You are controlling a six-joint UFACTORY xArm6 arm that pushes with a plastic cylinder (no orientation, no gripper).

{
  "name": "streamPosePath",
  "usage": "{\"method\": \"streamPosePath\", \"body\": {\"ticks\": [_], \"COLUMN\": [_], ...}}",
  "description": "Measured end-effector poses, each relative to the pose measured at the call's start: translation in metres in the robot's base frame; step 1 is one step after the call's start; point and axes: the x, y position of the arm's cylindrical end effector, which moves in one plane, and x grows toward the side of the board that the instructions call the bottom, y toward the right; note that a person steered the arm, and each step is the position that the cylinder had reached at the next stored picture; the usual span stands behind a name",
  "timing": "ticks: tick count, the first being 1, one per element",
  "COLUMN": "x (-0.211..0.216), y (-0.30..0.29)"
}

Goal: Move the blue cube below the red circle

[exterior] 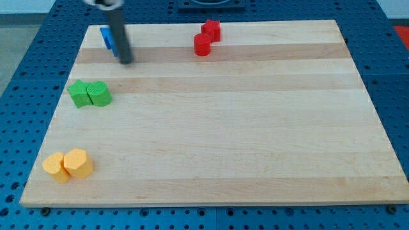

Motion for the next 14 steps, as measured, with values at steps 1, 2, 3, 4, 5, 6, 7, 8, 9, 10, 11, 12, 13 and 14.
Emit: {"method": "streamPosePath", "body": {"ticks": [1,2,3,4,5,6,7,8,9,10,11,12,13,14], "x": [-0.004,-0.007,-0.050,-0.104,-0.120,-0.108,-0.068,-0.026,-0.025,-0.027,-0.004,0.009,0.010,0.013], "y": [-0.078,-0.081,-0.081,-0.081,-0.059,-0.015,-0.004,-0.001,0.008,0.015,0.040,0.067,0.066,0.053]}}
